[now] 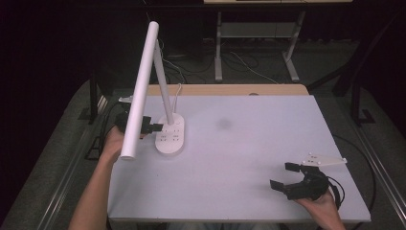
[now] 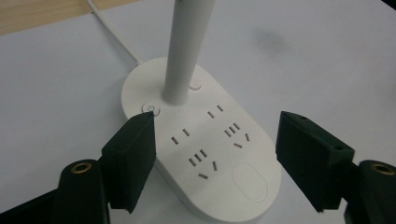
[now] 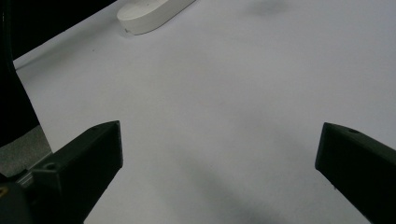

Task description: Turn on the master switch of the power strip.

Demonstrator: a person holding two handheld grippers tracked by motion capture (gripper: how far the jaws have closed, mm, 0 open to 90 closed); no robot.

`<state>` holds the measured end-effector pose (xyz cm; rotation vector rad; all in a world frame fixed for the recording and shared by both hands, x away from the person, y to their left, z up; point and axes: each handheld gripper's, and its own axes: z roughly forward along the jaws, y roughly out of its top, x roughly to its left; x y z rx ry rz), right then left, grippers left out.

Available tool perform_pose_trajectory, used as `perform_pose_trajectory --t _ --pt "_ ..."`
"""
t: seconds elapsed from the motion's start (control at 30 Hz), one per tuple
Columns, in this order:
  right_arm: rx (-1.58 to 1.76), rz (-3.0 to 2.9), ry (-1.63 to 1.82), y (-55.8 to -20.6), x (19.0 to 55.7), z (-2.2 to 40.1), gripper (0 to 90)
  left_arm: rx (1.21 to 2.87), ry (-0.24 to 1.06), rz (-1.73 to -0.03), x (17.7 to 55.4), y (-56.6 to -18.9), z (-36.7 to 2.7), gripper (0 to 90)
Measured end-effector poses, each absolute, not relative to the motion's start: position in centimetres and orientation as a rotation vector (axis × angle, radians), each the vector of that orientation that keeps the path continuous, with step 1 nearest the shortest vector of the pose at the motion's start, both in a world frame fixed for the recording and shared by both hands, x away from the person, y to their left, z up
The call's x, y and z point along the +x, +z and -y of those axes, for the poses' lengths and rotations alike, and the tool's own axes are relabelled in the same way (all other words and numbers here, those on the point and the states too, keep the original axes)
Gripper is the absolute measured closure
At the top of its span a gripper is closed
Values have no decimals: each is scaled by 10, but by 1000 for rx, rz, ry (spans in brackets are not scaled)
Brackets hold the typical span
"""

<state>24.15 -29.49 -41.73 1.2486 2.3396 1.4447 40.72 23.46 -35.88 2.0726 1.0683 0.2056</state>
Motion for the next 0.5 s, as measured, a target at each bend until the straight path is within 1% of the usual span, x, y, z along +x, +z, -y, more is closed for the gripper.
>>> perform_pose_trajectory --t 0.1,0.27,0.5 --pt "1250 -2340 1444 -417 241 295 2 2056 219 -1091 410 -361 -236 331" --pt "1249 -2339 1443 -418 242 295 2 2041 271 -1087 413 -364 -237 445" --pt "1242 -2336 1445 -417 241 295 2 2045 277 -1097 419 -370 -234 586"
